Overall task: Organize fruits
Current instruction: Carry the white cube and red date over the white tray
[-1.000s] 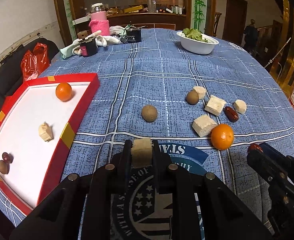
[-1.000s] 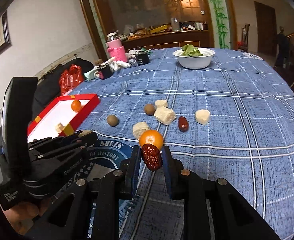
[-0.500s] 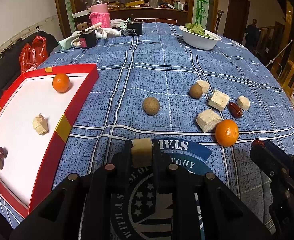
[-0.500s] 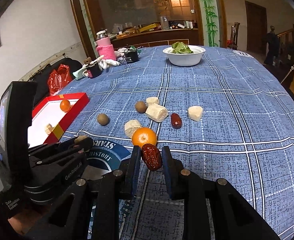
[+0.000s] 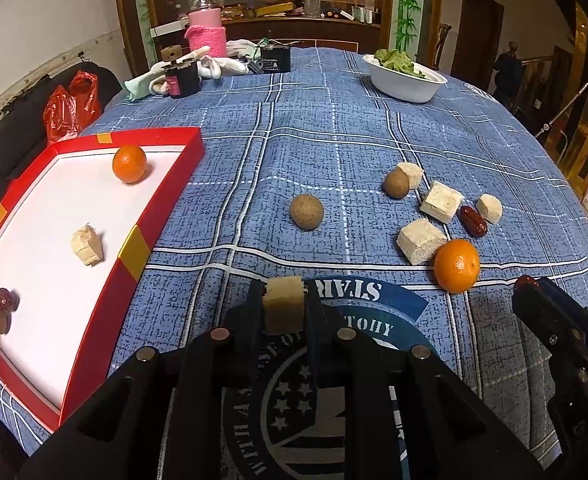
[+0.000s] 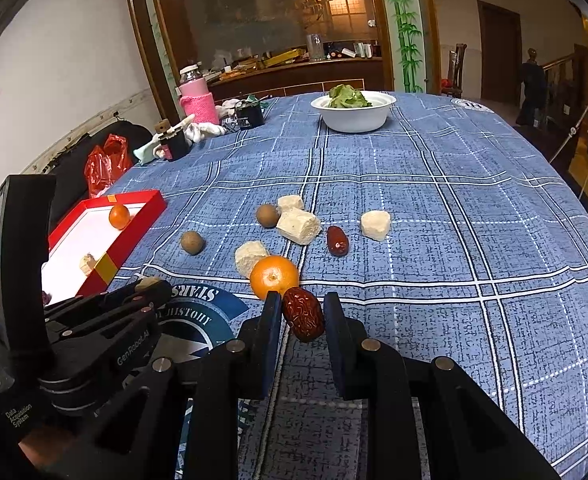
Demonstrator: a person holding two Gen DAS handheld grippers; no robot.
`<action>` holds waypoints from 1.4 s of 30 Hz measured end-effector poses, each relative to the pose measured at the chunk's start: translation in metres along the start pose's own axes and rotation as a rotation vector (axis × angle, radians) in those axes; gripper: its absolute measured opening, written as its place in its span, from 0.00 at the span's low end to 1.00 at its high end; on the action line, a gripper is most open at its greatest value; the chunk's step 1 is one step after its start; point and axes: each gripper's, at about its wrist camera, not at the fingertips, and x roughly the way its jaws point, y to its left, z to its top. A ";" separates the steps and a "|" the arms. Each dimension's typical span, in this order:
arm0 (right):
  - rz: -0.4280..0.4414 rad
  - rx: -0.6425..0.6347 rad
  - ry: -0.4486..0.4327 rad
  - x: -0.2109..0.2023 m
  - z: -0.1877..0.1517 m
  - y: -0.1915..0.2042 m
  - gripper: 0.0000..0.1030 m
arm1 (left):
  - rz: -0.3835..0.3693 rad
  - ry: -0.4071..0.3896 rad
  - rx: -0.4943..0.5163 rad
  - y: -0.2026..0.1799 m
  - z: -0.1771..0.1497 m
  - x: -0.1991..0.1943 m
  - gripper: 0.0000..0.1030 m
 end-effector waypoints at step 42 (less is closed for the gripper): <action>0.445 -0.306 0.045 0.051 0.061 0.204 0.21 | 0.189 -0.076 -0.379 0.202 0.017 -0.021 0.16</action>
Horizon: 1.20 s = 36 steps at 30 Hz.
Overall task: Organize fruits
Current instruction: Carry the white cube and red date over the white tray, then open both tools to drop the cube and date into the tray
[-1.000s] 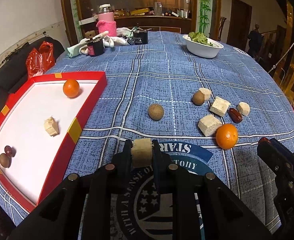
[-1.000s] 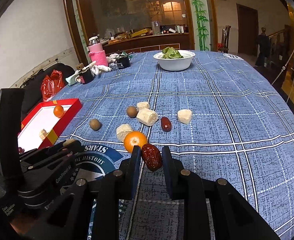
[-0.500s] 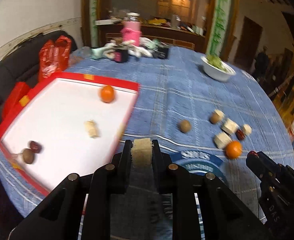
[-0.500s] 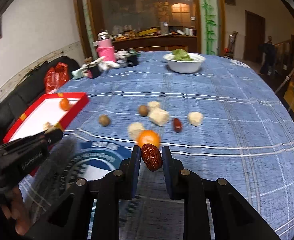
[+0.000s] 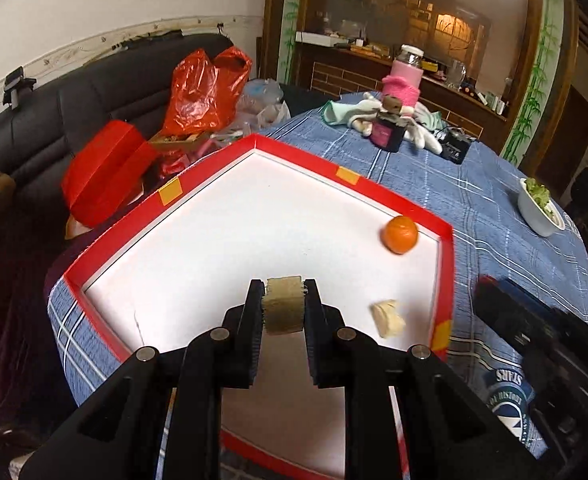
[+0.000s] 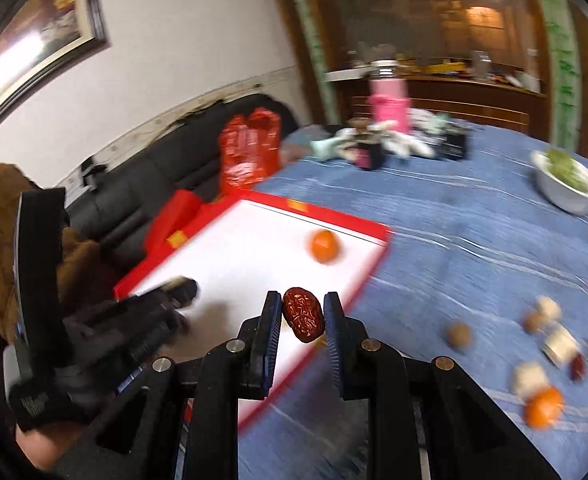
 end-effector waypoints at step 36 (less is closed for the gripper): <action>-0.062 0.035 0.056 0.033 0.001 -0.010 0.58 | 0.096 -0.028 -0.039 0.005 0.014 0.003 0.64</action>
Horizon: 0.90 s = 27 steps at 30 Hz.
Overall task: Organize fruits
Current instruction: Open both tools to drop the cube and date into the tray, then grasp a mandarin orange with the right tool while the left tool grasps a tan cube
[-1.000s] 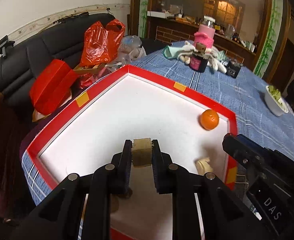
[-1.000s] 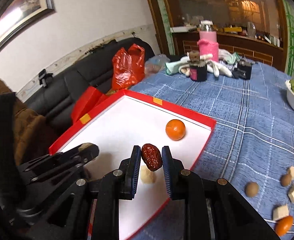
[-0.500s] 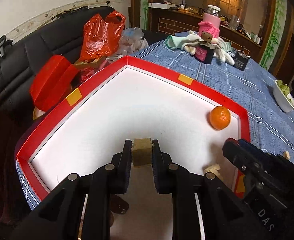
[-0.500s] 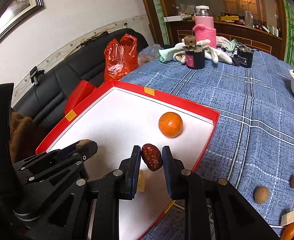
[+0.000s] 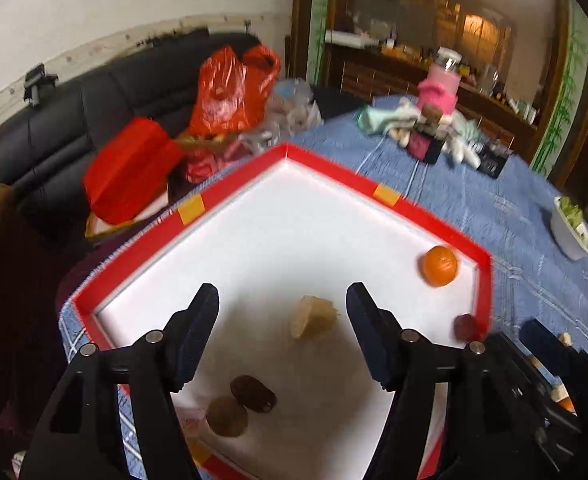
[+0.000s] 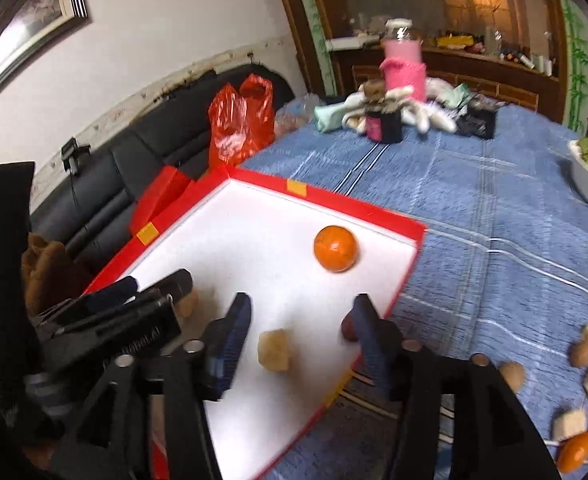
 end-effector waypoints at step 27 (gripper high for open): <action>-0.218 0.192 0.027 -0.093 -0.093 -0.158 0.52 | -0.344 -0.015 0.355 -0.119 -0.085 -0.065 0.72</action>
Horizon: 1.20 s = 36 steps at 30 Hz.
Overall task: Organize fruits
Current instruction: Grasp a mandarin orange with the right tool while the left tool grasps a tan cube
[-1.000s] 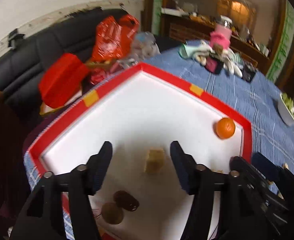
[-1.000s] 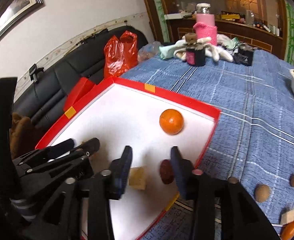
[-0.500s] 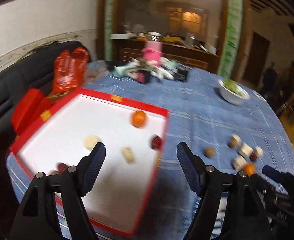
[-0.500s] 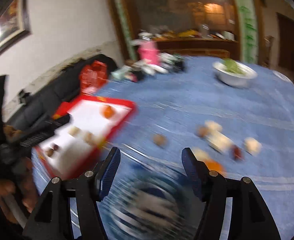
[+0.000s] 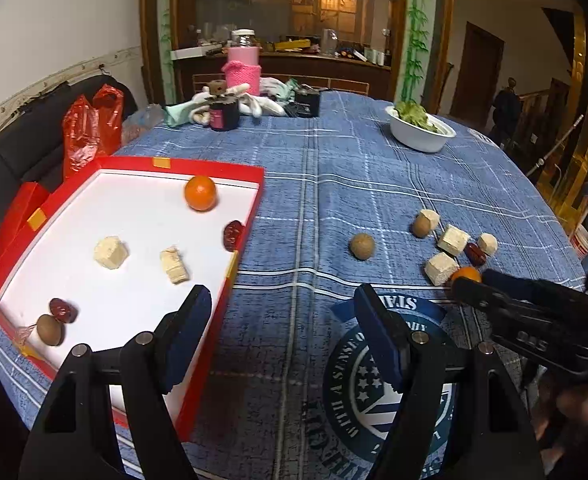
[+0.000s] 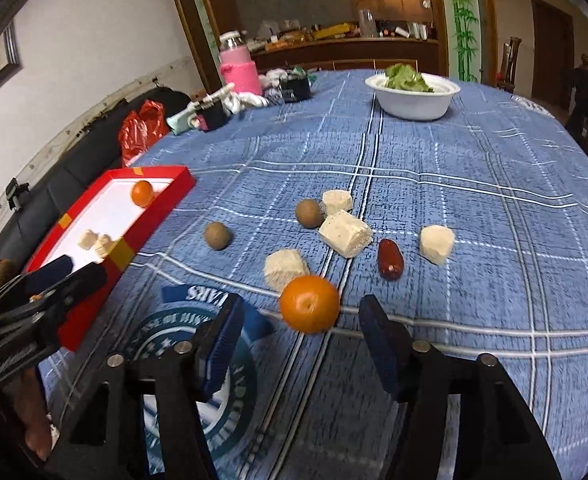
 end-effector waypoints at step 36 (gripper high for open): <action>0.054 0.230 -0.198 -0.038 -0.004 -0.059 0.34 | -0.161 0.103 0.162 -0.088 0.006 0.037 0.29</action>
